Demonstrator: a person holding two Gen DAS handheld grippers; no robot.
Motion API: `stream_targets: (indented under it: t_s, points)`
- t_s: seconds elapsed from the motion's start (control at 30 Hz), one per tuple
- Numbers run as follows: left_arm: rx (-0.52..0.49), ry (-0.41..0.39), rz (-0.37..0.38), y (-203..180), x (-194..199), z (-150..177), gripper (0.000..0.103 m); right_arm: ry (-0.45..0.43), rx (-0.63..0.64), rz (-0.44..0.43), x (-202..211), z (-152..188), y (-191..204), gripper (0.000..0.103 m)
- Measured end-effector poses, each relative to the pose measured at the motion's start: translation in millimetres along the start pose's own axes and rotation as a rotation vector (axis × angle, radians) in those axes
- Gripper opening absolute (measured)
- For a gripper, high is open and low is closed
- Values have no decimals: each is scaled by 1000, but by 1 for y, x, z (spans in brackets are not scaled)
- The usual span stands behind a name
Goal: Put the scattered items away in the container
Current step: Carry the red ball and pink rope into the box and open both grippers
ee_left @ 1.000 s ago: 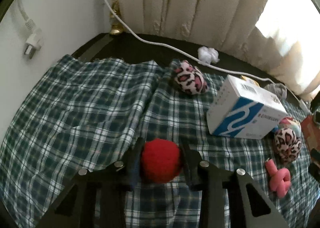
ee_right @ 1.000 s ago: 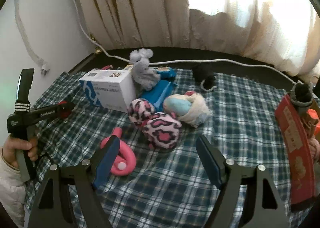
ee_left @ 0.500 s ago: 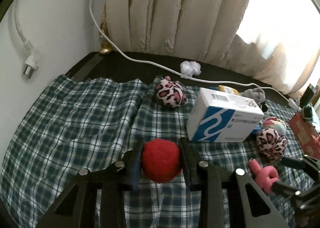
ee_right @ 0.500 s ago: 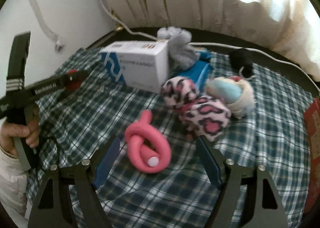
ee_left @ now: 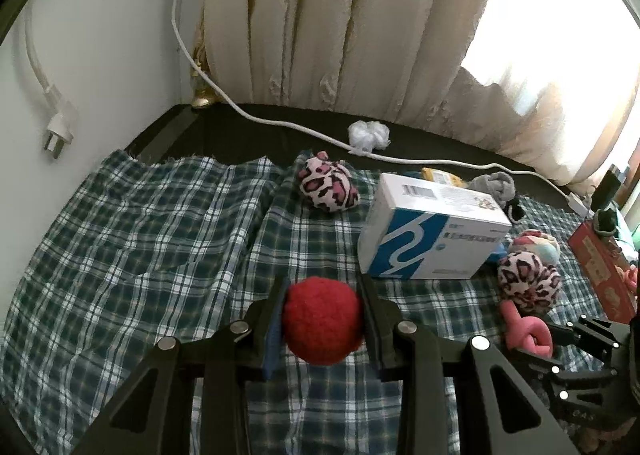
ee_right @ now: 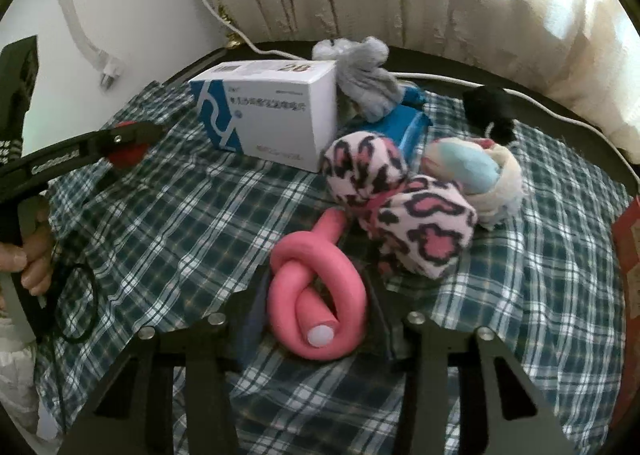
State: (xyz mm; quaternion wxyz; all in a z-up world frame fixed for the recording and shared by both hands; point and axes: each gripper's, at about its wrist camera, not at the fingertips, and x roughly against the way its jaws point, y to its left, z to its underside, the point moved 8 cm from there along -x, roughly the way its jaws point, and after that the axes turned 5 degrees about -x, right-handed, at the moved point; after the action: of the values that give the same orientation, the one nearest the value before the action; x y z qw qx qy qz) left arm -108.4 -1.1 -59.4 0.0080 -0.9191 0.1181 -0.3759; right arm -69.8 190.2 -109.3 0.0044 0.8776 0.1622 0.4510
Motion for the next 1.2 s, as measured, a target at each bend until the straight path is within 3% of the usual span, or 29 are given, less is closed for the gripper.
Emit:
stream_targets:
  t_s: [0.27, 0.43, 0.77, 1.2]
  points:
    - [-44, -18, 33, -30, 22, -5, 35, -91, -30, -13, 37, -5, -8, 49]
    - [-116, -44, 72, -71, 36, -12, 35, -161, -66, 10, 67, -6, -25, 49]
    - [-254, -76, 211, -184, 43, -23, 35, -312, -236, 116, 144, 8, -112, 49]
    - [-420, -49, 408, -341, 36, -21, 35, -431, -446, 252, 216, 46, -226, 49]
